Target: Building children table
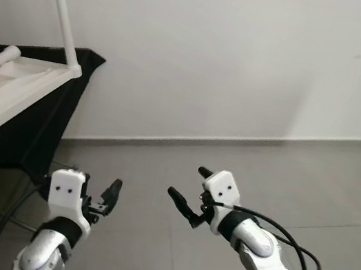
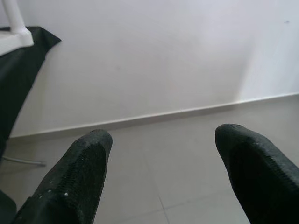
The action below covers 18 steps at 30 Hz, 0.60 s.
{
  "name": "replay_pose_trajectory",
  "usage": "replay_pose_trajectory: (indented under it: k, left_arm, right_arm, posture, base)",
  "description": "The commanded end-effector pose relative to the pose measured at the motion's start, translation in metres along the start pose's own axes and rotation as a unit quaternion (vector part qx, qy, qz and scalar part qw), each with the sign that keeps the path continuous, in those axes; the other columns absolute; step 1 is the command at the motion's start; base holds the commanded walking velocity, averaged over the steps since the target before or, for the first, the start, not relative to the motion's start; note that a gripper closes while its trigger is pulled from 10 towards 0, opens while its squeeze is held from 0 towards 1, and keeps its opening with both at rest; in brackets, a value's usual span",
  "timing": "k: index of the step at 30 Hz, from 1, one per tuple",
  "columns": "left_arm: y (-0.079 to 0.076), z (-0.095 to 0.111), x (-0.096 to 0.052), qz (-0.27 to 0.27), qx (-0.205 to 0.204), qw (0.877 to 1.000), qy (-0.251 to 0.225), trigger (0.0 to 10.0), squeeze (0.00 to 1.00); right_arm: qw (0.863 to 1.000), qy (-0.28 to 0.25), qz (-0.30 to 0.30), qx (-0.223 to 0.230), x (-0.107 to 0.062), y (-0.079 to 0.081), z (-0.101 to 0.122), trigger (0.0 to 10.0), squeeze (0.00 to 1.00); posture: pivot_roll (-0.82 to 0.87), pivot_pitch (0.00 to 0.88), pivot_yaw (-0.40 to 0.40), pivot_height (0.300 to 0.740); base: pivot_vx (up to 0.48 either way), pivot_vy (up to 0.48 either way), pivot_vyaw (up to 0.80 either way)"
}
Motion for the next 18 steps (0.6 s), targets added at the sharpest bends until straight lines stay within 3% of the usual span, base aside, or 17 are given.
replay_pose_trajectory:
  k: [1,18]
  left_arm:
    - [0.0093,-0.0018,-0.0014,0.015,0.009,1.000,0.007,10.0,0.00]
    - [0.0098,-0.0019,-0.0011,0.015,0.009,1.000,0.008,10.0,0.00]
  right_arm:
    - [1.000,-0.008,0.012,0.004,0.0048,0.0060,0.0039,10.0,0.00]
    - [1.000,-0.010,0.011,0.007,0.0051,0.0058,0.0041,10.0,0.00]
  posture:
    - [-0.04,0.000,0.016,0.740]
    - [-0.04,0.000,0.017,0.740]
  base:
    - [0.341,0.000,0.00]
    - [0.343,0.000,0.00]
Point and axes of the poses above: a point about 5 cm out from each wrist's last joint towards the gripper, its own x axis pointing out of the wrist towards the gripper, its own z axis along the axis of the wrist's last joint, y = z × x, the point moved 2 cm from there along x, pointing out of the wrist towards the gripper, and after that the axes turned 1 degree about -x, right-handed, at the moved point
